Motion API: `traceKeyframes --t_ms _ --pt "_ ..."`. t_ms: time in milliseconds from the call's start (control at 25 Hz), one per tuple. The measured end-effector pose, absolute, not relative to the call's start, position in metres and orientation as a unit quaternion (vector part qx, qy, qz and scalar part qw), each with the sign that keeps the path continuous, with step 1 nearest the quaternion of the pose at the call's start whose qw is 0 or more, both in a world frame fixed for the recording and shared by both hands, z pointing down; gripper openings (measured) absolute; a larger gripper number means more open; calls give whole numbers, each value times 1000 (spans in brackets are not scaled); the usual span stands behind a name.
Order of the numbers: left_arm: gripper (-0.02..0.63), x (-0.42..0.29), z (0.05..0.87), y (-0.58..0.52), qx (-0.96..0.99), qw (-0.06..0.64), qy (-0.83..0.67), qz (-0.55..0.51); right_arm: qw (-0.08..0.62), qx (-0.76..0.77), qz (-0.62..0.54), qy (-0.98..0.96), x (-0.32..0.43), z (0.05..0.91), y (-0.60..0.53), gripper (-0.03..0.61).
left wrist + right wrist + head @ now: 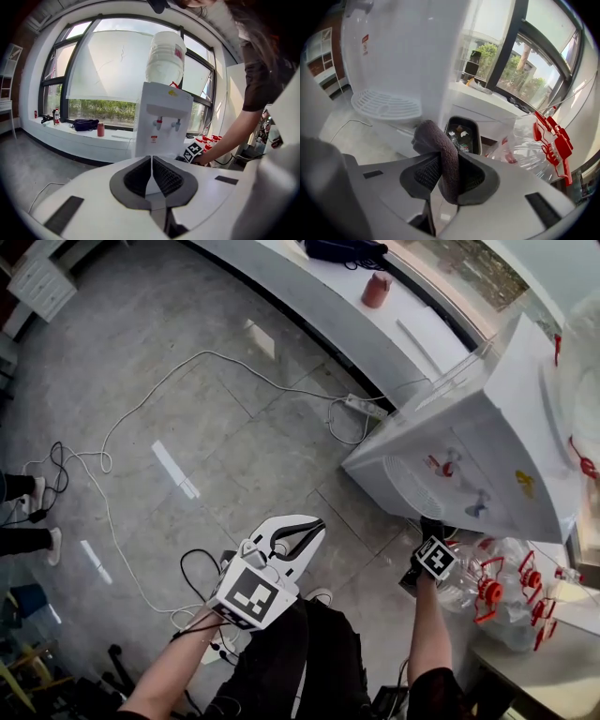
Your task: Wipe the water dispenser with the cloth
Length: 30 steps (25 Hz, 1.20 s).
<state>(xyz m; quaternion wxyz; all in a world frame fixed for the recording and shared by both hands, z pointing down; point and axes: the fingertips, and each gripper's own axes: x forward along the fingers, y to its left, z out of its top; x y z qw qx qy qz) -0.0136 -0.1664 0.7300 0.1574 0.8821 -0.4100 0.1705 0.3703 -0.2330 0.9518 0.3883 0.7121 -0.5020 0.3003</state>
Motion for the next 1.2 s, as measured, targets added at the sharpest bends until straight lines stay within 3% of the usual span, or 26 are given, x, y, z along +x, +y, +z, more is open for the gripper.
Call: traceKeyframes --t_ms 440,800,1200 --pt "20 29 641 -148 896 150 -379 179 383 635 291 -605 337 877 -198 106" --pt "20 59 545 -140 905 141 -358 180 261 571 309 -715 279 687 -169 106" --pt "20 82 441 -117 900 145 -378 158 190 560 307 -745 279 511 -104 106"
